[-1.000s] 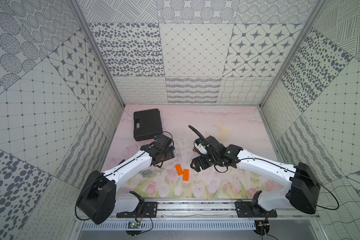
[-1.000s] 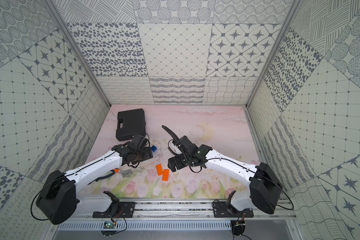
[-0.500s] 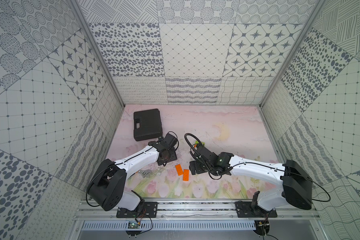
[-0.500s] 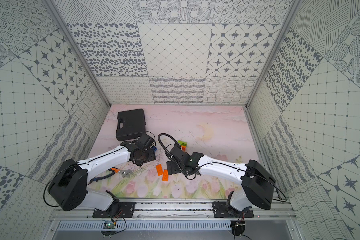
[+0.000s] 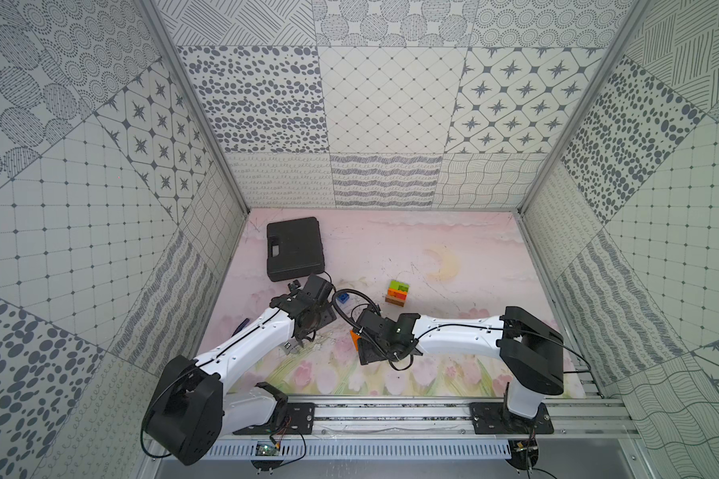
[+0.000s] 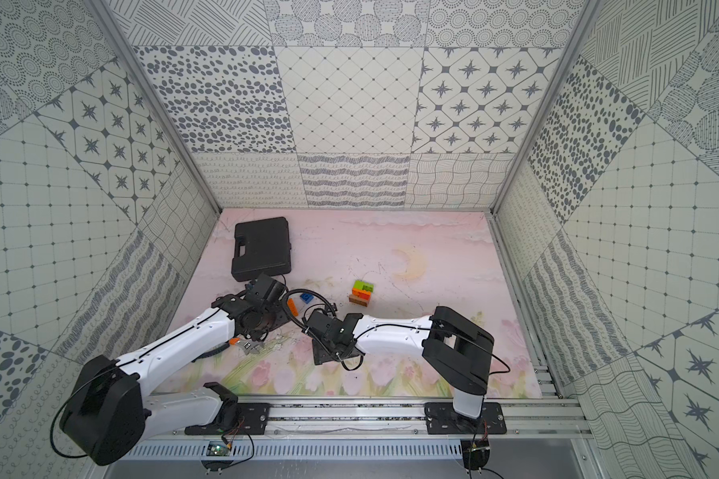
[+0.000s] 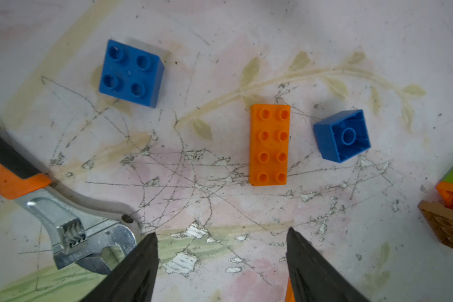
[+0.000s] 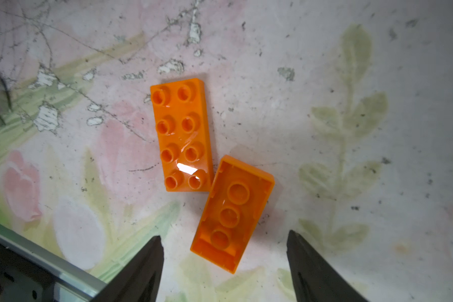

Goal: Assemble the number 5 with lego
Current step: Pick up the lego brick from the center of the board.

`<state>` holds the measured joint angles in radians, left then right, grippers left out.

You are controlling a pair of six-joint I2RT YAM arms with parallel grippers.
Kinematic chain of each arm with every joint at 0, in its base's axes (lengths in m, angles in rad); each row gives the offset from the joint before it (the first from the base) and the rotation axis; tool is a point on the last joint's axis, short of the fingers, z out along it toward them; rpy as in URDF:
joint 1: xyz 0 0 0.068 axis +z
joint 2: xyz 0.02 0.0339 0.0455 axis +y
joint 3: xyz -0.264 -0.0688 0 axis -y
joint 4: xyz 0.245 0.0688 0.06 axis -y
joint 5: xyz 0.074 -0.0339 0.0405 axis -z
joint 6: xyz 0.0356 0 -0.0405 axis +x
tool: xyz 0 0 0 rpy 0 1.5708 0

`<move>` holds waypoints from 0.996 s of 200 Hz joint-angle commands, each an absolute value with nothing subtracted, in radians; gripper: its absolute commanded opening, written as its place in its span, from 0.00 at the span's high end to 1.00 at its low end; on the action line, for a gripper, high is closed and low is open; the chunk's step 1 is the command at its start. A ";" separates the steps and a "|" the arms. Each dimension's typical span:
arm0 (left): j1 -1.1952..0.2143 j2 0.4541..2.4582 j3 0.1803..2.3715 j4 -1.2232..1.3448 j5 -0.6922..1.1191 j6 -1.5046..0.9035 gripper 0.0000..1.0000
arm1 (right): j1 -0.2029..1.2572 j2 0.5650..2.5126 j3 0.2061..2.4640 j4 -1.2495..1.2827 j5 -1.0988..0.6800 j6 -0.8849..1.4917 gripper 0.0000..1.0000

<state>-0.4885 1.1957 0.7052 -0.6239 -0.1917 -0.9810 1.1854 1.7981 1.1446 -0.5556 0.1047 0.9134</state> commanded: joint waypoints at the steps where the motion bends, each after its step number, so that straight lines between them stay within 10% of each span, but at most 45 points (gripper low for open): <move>1: -0.464 1.136 0.667 -0.658 -0.247 -1.052 0.19 | 1.191 1.842 1.186 -0.636 0.145 0.962 0.22; 199: -0.449 1.119 0.641 -0.636 -0.252 -1.057 0.18 | 1.112 1.934 1.204 -0.671 0.111 0.911 0.59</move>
